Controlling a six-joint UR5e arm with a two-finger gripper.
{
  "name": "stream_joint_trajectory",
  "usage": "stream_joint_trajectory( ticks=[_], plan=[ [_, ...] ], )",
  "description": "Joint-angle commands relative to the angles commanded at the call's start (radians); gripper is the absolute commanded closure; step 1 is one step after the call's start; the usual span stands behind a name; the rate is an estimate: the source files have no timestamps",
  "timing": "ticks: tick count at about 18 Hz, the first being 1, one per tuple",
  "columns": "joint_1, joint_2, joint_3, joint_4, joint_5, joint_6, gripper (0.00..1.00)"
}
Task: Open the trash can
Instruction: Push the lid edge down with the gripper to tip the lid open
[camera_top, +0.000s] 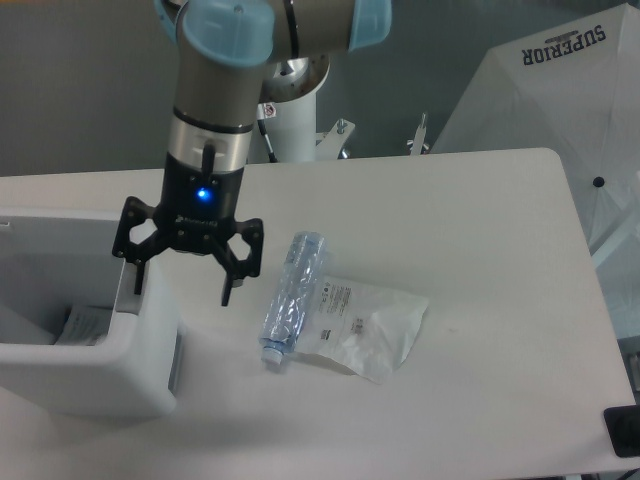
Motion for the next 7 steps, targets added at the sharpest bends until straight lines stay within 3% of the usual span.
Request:
stream_joint_trajectory(
  ticks=[7],
  plan=[
    [0.072, 0.028, -0.003, 0.000, 0.097, 0.099, 0.00]
  ],
)
